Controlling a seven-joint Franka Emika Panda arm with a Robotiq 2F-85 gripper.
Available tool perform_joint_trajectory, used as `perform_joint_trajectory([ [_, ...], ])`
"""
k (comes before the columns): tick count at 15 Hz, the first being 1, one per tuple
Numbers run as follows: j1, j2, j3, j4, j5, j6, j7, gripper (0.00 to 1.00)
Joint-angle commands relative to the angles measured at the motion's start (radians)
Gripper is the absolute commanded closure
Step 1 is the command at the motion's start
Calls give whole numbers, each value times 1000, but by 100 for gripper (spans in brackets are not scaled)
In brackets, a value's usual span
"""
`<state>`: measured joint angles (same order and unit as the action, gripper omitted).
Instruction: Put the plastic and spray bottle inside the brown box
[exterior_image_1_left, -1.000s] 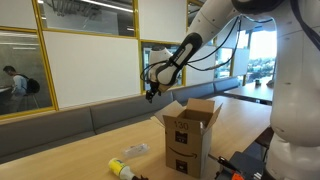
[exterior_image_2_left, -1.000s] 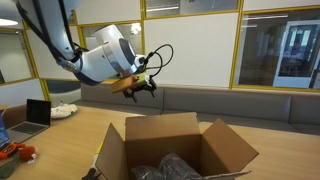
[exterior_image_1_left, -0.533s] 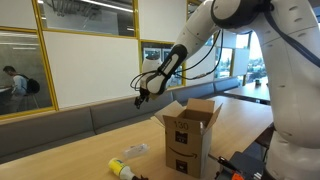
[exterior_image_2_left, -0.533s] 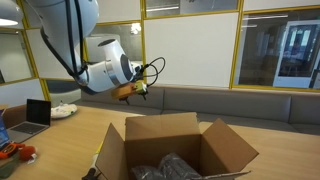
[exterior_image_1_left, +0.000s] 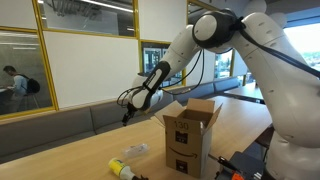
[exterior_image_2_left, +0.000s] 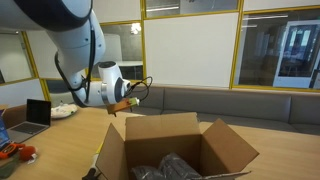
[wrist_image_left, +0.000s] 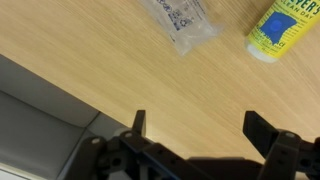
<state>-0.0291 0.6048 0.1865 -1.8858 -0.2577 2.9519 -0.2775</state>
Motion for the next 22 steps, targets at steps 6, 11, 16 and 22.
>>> perform_joint_trajectory([
  [6,-8,321,84,324,-2,-169,-299,0],
  [11,-13,438,85,412,4,-216,-429,0],
  [16,-15,519,50,504,8,-273,-509,0],
  [22,-30,589,31,569,19,-303,-565,0],
])
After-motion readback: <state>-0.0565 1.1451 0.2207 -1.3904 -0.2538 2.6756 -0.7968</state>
